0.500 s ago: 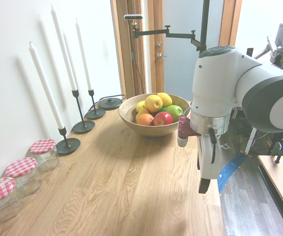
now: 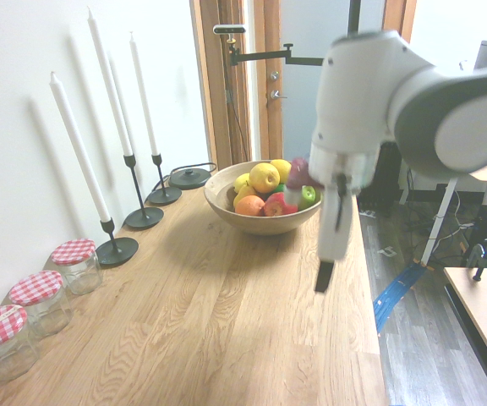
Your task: Take pear out of the basket
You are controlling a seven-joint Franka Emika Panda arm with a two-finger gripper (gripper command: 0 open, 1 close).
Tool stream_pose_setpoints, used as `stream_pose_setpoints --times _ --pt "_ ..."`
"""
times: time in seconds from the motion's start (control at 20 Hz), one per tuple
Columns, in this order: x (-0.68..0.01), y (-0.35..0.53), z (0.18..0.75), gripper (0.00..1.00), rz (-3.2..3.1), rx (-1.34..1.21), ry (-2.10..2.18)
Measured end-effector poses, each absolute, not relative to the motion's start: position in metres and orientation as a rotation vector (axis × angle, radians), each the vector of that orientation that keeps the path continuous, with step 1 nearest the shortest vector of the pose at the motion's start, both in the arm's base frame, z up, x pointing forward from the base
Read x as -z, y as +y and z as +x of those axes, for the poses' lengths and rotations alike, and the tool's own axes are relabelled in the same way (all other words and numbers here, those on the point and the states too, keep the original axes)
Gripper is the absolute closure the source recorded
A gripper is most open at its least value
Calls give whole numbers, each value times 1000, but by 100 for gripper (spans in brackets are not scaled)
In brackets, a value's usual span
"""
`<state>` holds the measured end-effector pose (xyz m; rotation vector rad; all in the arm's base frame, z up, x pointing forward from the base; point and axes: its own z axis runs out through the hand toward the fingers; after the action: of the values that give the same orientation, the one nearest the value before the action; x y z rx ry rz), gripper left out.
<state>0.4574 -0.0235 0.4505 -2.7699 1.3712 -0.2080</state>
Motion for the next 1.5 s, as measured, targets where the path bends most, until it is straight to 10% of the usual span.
stream_pose_setpoints --times 0.65,1.5 --pt "-548 -203 467 0 -2374 412 1873" --pt "-478 -357 525 0 -2178 240 2102"
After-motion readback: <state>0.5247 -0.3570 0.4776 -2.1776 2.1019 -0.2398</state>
